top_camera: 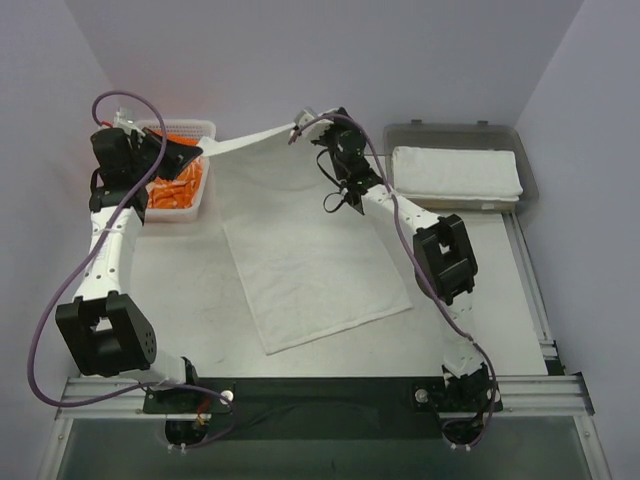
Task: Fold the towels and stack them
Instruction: Fold the towel
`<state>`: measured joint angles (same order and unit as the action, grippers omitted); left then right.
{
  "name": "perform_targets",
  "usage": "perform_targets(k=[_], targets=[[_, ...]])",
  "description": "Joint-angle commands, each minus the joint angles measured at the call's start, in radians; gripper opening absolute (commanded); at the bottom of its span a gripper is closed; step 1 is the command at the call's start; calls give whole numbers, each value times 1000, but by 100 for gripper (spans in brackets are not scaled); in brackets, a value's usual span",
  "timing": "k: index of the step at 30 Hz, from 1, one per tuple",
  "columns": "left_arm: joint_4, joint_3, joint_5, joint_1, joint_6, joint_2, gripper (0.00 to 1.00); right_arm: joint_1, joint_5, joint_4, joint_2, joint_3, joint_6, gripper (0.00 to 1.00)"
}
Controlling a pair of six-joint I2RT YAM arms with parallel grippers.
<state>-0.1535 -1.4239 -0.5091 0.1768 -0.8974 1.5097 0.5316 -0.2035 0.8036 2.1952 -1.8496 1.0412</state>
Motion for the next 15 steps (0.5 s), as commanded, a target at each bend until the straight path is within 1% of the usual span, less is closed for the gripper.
perform_targets(k=[1,2,3,6,7,8,10,11,12,15], targets=[[31,78,6,29,9,-75,0,-32,-129,143,-103,145,52,0],[26,97,3,27,14,-85,0,-30,-132,134,-136,183,51,0],[20,118,1,29,14,-95,0,-30,-134,126,-155,261,46,0],[-9,189,-9,24,18,-143,0,-24,-140,56,-251,364,4,0],[-36,219,-8,21,25,-173,0,-21,-137,-16,-306,413,-27,0],[-52,220,-5,20,25,-193,0,-19,-134,-56,-334,438,-44,0],[-86,282,3,12,23,-253,0,-16,-134,-139,-388,493,-76,0],[-87,308,0,1,11,-276,0,-13,-137,-221,-438,510,-104,0],[-98,360,0,-5,8,-301,0,-12,-143,-260,-460,526,-116,0],[-142,442,12,-46,3,-396,0,2,-164,-397,-555,599,-161,0]])
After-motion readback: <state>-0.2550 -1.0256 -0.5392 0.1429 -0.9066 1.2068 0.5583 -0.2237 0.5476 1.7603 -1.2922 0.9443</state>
